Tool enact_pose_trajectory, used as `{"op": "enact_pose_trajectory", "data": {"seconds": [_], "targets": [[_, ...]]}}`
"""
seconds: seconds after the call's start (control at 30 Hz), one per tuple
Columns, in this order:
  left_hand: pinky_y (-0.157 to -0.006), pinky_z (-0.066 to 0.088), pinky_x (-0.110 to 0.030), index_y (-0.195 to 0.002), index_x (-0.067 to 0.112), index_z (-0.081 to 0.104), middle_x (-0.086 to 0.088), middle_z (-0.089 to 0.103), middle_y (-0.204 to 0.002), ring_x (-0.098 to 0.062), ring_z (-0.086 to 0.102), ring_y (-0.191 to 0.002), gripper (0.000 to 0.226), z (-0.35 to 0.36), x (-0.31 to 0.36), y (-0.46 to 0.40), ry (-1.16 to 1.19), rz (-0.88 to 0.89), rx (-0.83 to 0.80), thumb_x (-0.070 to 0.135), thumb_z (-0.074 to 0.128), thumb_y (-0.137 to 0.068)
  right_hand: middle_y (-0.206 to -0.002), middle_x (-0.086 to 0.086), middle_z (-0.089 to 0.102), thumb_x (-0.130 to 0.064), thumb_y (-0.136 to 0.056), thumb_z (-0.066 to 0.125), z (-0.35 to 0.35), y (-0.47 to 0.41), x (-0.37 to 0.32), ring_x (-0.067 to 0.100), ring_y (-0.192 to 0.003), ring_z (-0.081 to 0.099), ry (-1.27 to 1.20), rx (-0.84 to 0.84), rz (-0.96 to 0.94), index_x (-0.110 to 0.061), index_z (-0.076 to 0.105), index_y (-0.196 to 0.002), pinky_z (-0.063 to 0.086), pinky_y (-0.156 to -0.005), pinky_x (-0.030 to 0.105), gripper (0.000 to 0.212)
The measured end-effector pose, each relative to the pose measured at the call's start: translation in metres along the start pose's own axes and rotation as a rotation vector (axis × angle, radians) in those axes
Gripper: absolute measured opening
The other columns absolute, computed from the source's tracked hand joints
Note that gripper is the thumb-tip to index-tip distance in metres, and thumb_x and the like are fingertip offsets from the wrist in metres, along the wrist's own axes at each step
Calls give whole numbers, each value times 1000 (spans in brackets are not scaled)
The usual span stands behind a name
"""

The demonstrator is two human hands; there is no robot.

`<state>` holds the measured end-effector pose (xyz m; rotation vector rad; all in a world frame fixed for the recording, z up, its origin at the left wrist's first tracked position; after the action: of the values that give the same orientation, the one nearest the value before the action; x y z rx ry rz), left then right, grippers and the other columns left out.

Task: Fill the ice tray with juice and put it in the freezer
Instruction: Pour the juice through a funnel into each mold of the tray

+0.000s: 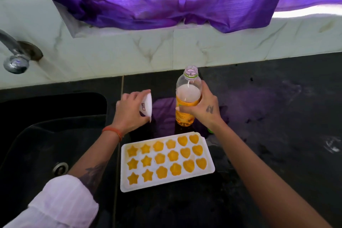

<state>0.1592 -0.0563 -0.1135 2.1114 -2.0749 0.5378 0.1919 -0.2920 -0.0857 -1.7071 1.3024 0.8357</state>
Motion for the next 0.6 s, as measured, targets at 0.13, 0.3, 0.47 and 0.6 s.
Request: {"op": "enact_pose_trajectory", "data": {"seconds": [0.13, 0.3, 0.47, 0.6], "targets": [[-88, 28, -39, -143, 32, 32, -4, 44, -135, -28, 36, -118, 80, 11, 11, -9, -480, 202, -137, 34, 68, -71, -111, -16, 53, -40, -52, 86, 0, 0, 8, 8, -98, 56, 17, 11, -36, -33, 42, -126, 52, -78, 25, 86], [-99, 27, -41, -146, 27, 24, -10, 37, -138, -29, 32, -125, 78, 20, 28, -16, -772, 279, -264, 31, 63, -78, -112, -16, 50, -43, -56, 84, 1, 0, 10, 7, -99, 54, 34, -21, -43, -29, 40, -128, 50, -78, 23, 86], [-102, 27, -42, -147, 25, 23, -10, 39, -138, -29, 33, -126, 76, 28, 42, -13, -834, 312, -288, 25, 63, -82, -113, -14, 48, -40, -59, 85, 0, 0, 9, 7, -100, 52, 52, -72, -37, -26, 37, -131, 46, -76, 18, 88], [-112, 10, -57, -146, 31, 23, -6, 25, -153, -30, 17, -142, 80, 26, 42, -11, -712, 329, -309, 18, 65, -79, -124, -3, 55, -17, -61, 86, -18, -2, 14, 14, -112, 55, -51, -248, 70, -28, 33, -138, 51, -88, 29, 93]]}}
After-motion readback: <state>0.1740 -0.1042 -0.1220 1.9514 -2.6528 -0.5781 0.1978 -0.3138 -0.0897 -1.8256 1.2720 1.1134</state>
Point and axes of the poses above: each hand's wrist, its own y-axis away from the middle knuckle, its own z-axis out of the palm, x = y × z, the point moved 2 cm from there along -y, towards the middle knuckle
